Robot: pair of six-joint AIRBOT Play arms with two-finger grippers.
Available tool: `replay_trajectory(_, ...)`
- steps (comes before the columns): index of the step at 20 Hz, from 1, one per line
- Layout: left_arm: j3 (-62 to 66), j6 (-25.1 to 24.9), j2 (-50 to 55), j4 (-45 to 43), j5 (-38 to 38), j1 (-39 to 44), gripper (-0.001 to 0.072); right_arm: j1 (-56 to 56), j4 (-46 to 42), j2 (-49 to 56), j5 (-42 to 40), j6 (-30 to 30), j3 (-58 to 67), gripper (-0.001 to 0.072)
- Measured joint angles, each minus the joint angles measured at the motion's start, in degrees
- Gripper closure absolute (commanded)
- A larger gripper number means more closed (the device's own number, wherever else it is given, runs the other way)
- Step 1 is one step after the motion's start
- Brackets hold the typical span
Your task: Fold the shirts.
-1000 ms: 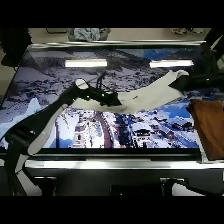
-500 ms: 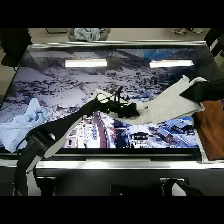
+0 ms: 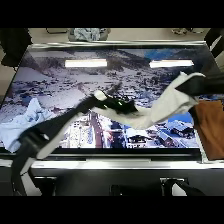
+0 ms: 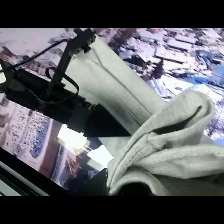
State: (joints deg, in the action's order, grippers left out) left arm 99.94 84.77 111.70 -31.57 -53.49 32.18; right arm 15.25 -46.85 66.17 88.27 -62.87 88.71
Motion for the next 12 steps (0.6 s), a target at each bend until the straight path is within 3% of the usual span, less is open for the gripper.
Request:
replay_trajectory(6, 0.0, 1.2, -18.9, -20.3, -8.1, -18.1, 0.0667, -17.6, 6.3, 10.8, -14.6, -0.2, 0.0, 0.0663)
replay_trajectory(11, 0.0, 1.2, -32.5, -25.4, -11.2, -27.9, 0.0666, -30.6, 15.3, 25.3, -27.4, 0.4, 0.0, 0.0638)
replay_trajectory(12, 0.0, 1.2, -34.6, -25.6, -11.5, -28.7, 0.0666, -32.7, 17.6, 28.3, -29.3, 0.7, 0.0, 0.0363)
